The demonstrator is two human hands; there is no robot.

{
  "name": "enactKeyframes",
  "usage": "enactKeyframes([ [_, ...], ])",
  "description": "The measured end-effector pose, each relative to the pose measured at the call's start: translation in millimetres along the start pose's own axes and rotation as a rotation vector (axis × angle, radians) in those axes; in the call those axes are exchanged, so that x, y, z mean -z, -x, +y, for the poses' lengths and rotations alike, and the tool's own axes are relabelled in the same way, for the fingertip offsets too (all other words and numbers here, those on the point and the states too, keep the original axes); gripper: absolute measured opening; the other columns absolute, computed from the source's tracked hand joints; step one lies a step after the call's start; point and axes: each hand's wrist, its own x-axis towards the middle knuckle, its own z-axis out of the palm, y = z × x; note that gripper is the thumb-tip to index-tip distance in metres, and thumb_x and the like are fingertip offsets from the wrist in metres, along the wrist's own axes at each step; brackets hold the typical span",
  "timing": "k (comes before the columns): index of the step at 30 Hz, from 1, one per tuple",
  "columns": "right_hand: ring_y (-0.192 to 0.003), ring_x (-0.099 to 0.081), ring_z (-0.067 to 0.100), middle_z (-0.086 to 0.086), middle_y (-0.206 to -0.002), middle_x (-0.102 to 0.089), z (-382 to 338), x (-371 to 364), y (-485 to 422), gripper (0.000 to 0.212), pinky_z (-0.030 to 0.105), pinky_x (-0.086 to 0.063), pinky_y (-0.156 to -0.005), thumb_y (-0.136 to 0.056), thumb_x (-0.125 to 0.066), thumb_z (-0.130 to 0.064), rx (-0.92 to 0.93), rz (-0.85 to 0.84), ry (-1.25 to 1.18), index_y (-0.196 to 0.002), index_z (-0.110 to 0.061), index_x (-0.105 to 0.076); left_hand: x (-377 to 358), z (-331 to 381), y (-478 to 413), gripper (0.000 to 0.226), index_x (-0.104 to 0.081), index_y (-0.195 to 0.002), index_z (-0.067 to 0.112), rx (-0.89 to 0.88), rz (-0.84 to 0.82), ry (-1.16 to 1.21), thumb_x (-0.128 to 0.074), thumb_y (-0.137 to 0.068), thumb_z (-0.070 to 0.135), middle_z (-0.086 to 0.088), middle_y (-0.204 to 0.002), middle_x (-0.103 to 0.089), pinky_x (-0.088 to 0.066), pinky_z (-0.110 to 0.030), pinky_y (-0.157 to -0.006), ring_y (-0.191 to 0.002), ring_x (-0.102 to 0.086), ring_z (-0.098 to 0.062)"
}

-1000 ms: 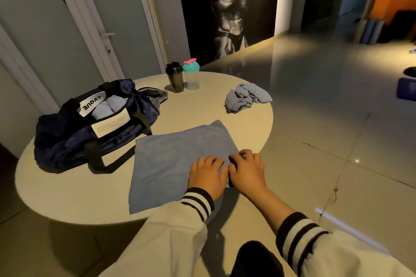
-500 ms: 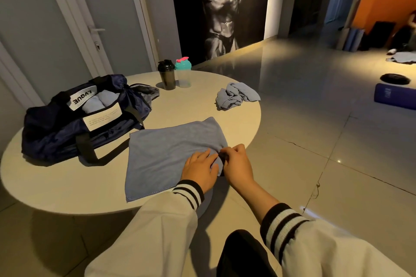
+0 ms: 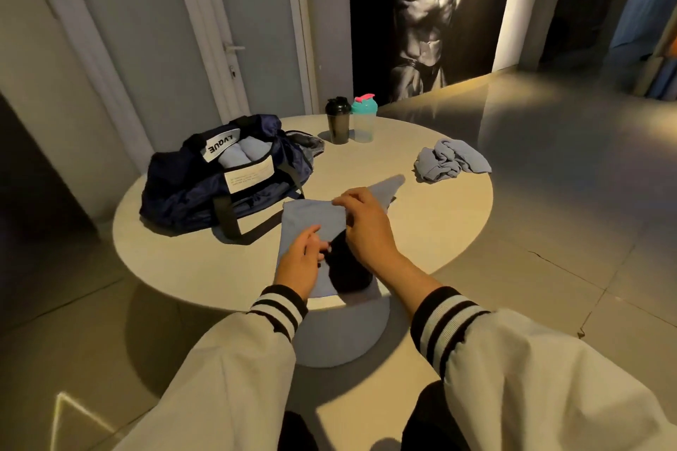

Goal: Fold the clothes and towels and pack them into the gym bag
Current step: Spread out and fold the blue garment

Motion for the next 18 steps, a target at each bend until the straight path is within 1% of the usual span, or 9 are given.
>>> enactKeyframes([
  [2, -0.115, -0.055, 0.028, 0.012, -0.133, -0.054, -23.7, -21.1, -3.4, 0.044, 0.038, -0.048, -0.099, -0.087, -0.053, 0.009, 0.105, -0.158, -0.082, -0.126, -0.007, -0.065, 25.8, -5.6, -1.7, 0.037, -0.048, -0.140, 0.035, 0.012, 0.102, -0.042, -0.032, -0.107, 0.042, -0.007, -0.127, -0.065, -0.047, -0.045, -0.105, -0.114, -0.061, -0.026],
  [3, -0.118, -0.054, 0.027, 0.011, -0.137, -0.053, -31.0, -31.4, 0.0, 0.043, 0.037, -0.047, -0.103, -0.090, -0.053, 0.007, 0.138, -0.246, -0.097, -0.128, -0.010, -0.064, 35.2, -9.2, -0.5, 0.038, -0.047, -0.142, 0.035, 0.026, 0.134, -0.077, -0.032, -0.107, 0.042, -0.007, -0.133, -0.061, -0.046, -0.043, -0.106, -0.120, -0.059, -0.027],
  [5, -0.124, -0.051, 0.025, 0.009, -0.142, -0.049, -33.0, -49.5, 12.8, 0.040, 0.036, -0.044, -0.107, -0.096, -0.052, -0.002, 0.147, -0.356, -0.094, -0.132, -0.016, -0.061, 46.2, -14.4, 5.0, 0.038, -0.046, -0.142, 0.034, 0.046, 0.136, -0.159, -0.033, -0.107, 0.041, -0.006, -0.135, -0.059, -0.045, -0.035, -0.100, -0.122, -0.056, -0.027],
  [6, -0.122, -0.052, 0.025, 0.009, -0.141, -0.048, -29.8, -55.9, 19.8, 0.037, 0.037, -0.045, -0.105, -0.098, -0.052, -0.006, 0.119, -0.352, -0.094, -0.132, -0.016, -0.061, 47.1, -17.4, 8.9, 0.037, -0.047, -0.141, 0.034, 0.037, 0.109, -0.214, -0.035, -0.107, 0.039, -0.005, -0.132, -0.060, -0.046, -0.034, -0.097, -0.120, -0.057, -0.028],
  [8, -0.114, -0.055, 0.024, 0.009, -0.134, -0.051, -22.3, -62.6, 32.1, 0.031, 0.038, -0.047, -0.099, -0.100, -0.050, -0.013, 0.026, -0.284, -0.069, -0.129, -0.014, -0.061, 48.2, -29.7, 12.3, 0.034, -0.053, -0.136, 0.033, -0.013, 0.048, -0.361, -0.039, -0.105, 0.039, -0.003, -0.127, -0.063, -0.049, -0.038, -0.098, -0.113, -0.060, -0.026],
  [10, -0.107, -0.057, 0.022, 0.007, -0.127, -0.055, -14.8, -63.0, 42.5, 0.030, 0.030, -0.046, -0.094, -0.102, -0.050, -0.019, -0.049, -0.262, -0.024, -0.129, -0.013, -0.060, 48.0, -38.8, 13.6, 0.030, -0.061, -0.126, 0.030, -0.032, 0.033, -0.490, -0.043, -0.103, 0.041, -0.002, -0.121, -0.064, -0.050, -0.042, -0.098, -0.107, -0.059, -0.023],
  [12, -0.105, -0.059, 0.021, 0.006, -0.122, -0.059, -8.5, -60.9, 50.9, 0.030, 0.028, -0.046, -0.090, -0.100, -0.051, -0.019, -0.056, -0.290, 0.013, -0.129, -0.014, -0.061, 45.7, -38.7, 16.3, 0.025, -0.065, -0.115, 0.027, -0.018, 0.072, -0.491, -0.047, -0.103, 0.039, -0.001, -0.114, -0.064, -0.051, -0.038, -0.092, -0.099, -0.059, -0.021],
  [15, -0.100, -0.057, 0.017, 0.002, -0.112, -0.061, -4.2, -57.3, 61.5, 0.027, 0.026, -0.042, -0.080, -0.098, -0.053, -0.023, -0.036, -0.299, 0.043, -0.122, -0.019, -0.064, 42.7, -36.2, 21.9, 0.015, -0.061, -0.098, 0.028, 0.006, 0.151, -0.405, -0.053, -0.100, 0.041, 0.001, -0.102, -0.064, -0.050, -0.033, -0.079, -0.088, -0.059, -0.019],
  [18, -0.096, -0.054, 0.017, 0.000, -0.106, -0.061, -5.8, -58.1, 68.2, 0.025, 0.032, -0.045, -0.077, -0.095, -0.053, -0.029, -0.006, -0.296, 0.093, -0.115, -0.023, -0.067, 43.0, -35.7, 27.0, 0.016, -0.058, -0.091, 0.026, -0.001, 0.155, -0.398, -0.060, -0.095, 0.041, 0.002, -0.092, -0.063, -0.050, -0.033, -0.075, -0.083, -0.059, -0.018],
])
